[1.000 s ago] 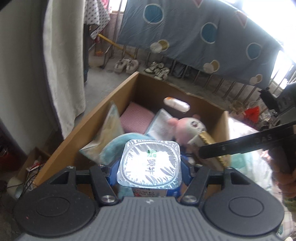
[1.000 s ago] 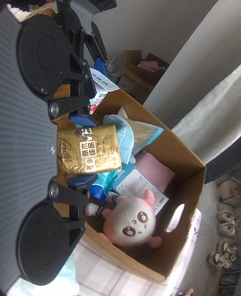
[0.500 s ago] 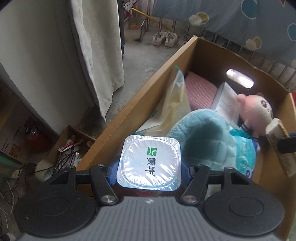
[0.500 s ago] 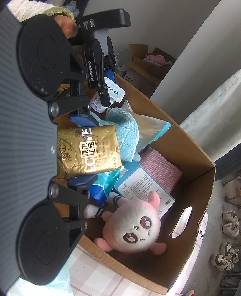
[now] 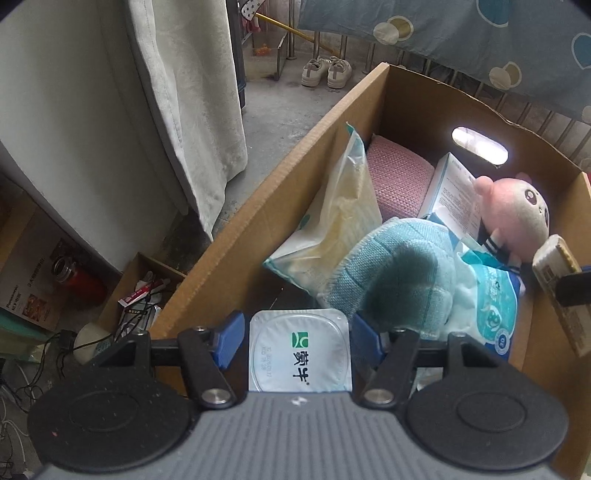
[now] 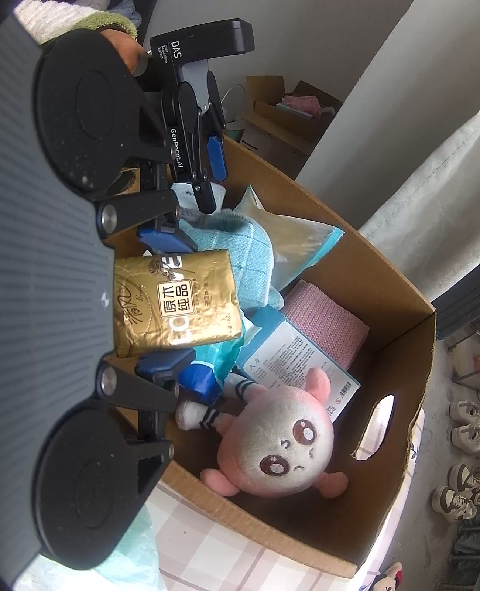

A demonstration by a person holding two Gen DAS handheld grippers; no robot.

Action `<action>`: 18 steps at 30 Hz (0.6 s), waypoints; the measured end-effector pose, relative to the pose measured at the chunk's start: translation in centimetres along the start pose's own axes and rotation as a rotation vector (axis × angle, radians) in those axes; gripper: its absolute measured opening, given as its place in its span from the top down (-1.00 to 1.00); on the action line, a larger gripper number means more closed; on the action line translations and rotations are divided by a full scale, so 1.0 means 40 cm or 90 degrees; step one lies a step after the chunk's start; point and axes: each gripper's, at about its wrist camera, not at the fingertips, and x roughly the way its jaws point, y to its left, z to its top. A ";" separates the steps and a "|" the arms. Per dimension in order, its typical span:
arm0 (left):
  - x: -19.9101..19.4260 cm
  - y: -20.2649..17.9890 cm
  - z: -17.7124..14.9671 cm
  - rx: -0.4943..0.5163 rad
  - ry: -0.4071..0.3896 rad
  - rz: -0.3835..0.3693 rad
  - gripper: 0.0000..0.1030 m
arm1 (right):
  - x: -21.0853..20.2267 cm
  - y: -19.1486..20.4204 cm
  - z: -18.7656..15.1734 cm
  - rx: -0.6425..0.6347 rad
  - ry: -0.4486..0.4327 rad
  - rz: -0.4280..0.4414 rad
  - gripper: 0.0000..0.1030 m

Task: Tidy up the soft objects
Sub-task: 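Open both grippers to drop yogurt cup and gold packet into the box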

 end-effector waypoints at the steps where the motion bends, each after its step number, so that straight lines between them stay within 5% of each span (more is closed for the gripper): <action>1: -0.002 0.001 -0.001 -0.002 0.000 -0.001 -0.28 | 0.001 -0.001 -0.002 0.007 0.001 0.000 -0.06; 18: -0.081 -0.019 -0.013 0.012 -0.058 -0.014 -0.39 | -0.057 0.012 -0.043 0.047 -0.007 -0.040 -0.39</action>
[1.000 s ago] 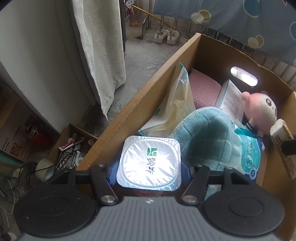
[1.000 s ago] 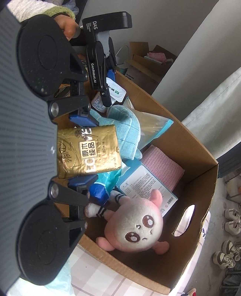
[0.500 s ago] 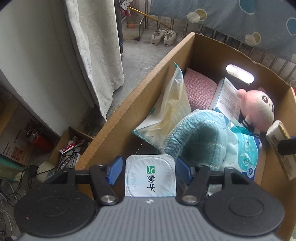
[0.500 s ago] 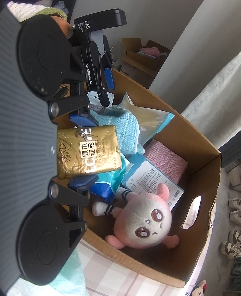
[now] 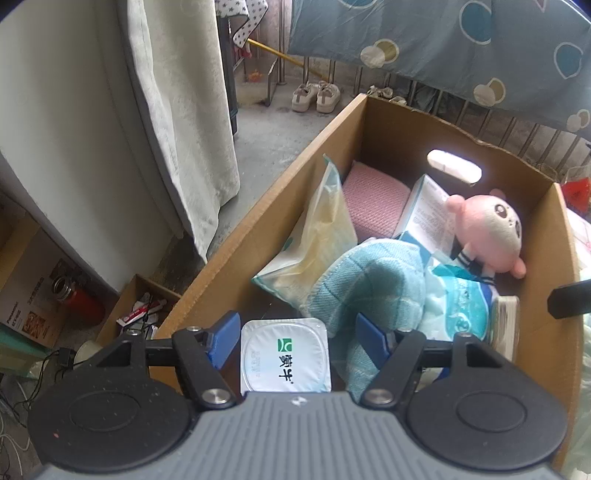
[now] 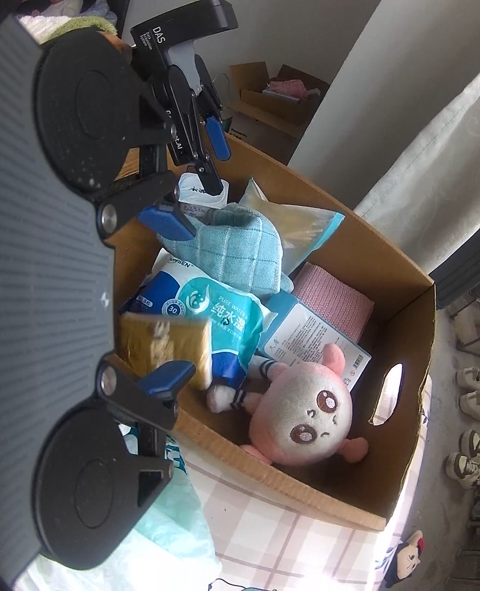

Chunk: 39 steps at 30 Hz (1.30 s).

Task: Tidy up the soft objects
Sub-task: 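Open both grippers to drop yogurt cup and gold packet into the box, then move both grippers back toward the bed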

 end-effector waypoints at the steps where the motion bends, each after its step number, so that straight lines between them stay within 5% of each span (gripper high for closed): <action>1: -0.007 -0.001 0.000 0.000 -0.005 -0.001 -0.42 | -0.006 0.002 -0.002 -0.004 -0.004 0.001 -0.39; 9: -0.083 0.003 -0.011 -0.014 -0.052 -0.011 -0.52 | -0.055 0.004 -0.007 -0.007 -0.036 0.040 -0.40; 17: -0.236 -0.040 -0.072 0.006 -0.143 -0.029 -0.81 | -0.209 -0.034 -0.082 -0.026 -0.103 0.112 -0.67; 25: -0.336 -0.162 -0.174 0.035 -0.181 -0.097 -0.91 | -0.414 -0.185 -0.239 0.016 -0.194 0.135 -0.82; 39: -0.405 -0.535 -0.273 0.177 -0.208 -0.234 -0.95 | -0.664 -0.555 -0.608 0.165 -0.335 0.064 -0.85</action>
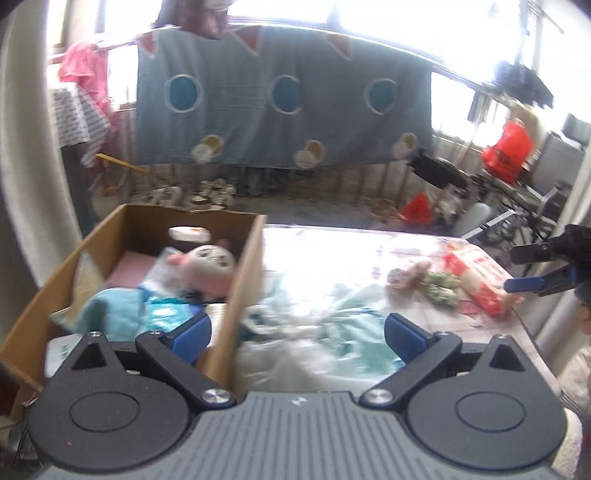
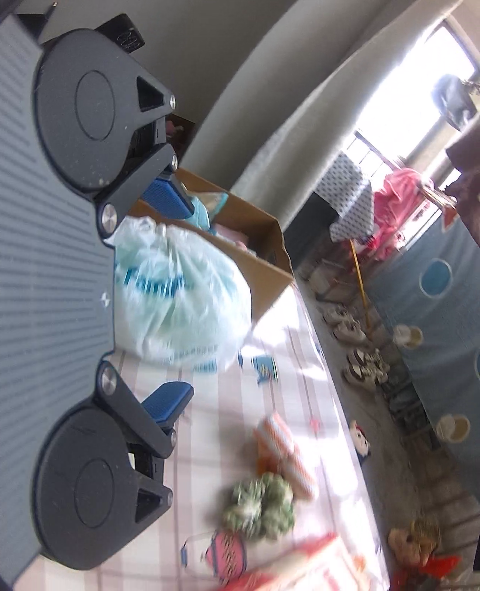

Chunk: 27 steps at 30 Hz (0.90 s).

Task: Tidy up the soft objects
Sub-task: 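Move both grippers back toward the bed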

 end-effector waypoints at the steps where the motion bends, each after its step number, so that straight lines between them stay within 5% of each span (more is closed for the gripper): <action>1: 0.016 -0.033 0.012 0.018 0.003 -0.010 -0.95 | -0.018 -0.029 -0.009 0.009 -0.010 -0.006 -0.85; 8: 0.172 -0.247 0.146 0.143 0.064 -0.056 -0.95 | -0.062 -0.179 -0.028 0.017 -0.049 -0.091 -0.85; 14: 0.397 -0.364 0.253 0.183 0.167 -0.051 -0.95 | 0.032 -0.227 0.013 -0.101 -0.030 -0.169 -0.85; 21: 0.646 -0.471 0.271 0.232 0.253 -0.037 -0.92 | 0.204 -0.291 0.070 -0.232 0.011 -0.244 -0.84; 27: 0.804 -0.535 0.256 0.267 0.303 -0.041 -0.86 | 0.302 -0.365 0.109 -0.257 0.021 -0.258 -0.81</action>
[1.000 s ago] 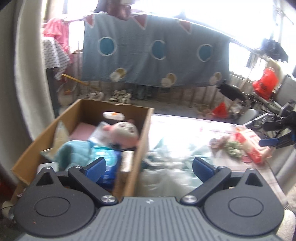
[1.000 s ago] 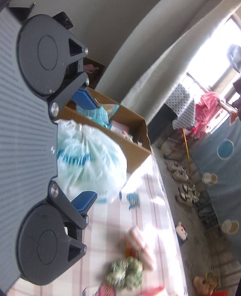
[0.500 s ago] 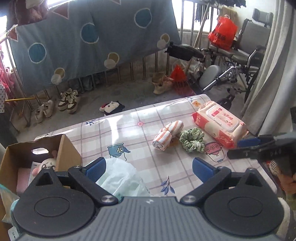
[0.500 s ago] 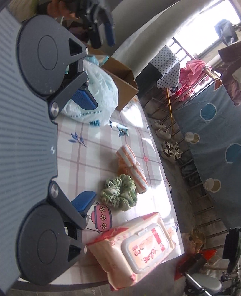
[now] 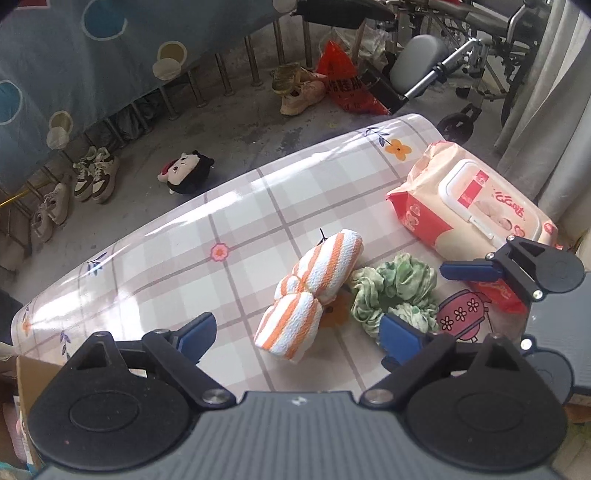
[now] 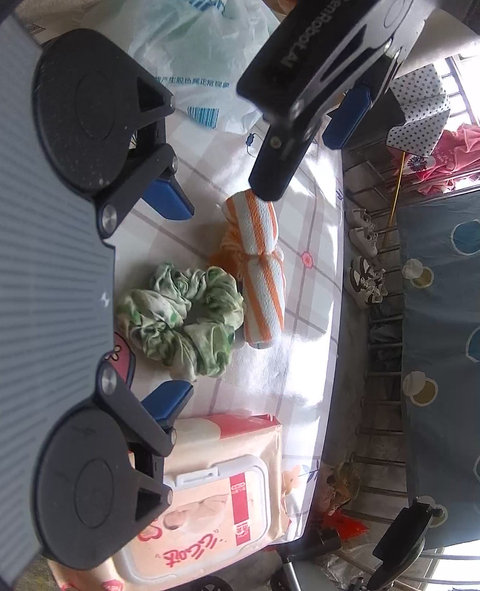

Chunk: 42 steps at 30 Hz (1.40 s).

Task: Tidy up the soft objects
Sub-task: 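Grasp striped towel roll with left gripper while right gripper grasps green scrunchie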

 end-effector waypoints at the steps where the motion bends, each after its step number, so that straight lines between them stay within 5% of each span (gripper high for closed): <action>1: 0.017 -0.003 0.010 0.003 0.006 0.003 -0.83 | 0.013 -0.005 0.000 -0.001 0.003 0.001 -0.79; 11: 0.123 0.003 0.053 -0.020 0.059 -0.019 -0.48 | 0.068 -0.017 -0.009 -0.047 0.003 0.001 -0.46; 17: 0.152 0.002 0.052 -0.032 0.075 -0.014 -0.27 | 0.074 0.001 -0.032 -0.081 0.004 -0.029 0.02; 22: 0.154 0.003 0.040 -0.035 0.081 -0.005 0.21 | 0.063 -0.006 -0.048 -0.047 0.013 -0.010 0.34; 38: 0.060 -0.118 -0.140 0.026 0.184 -0.079 0.23 | -0.127 -0.012 -0.232 0.063 0.083 0.075 0.38; 42: 0.033 -0.161 -0.181 0.050 0.190 -0.073 0.10 | -0.168 0.016 -0.279 0.061 0.083 0.064 0.11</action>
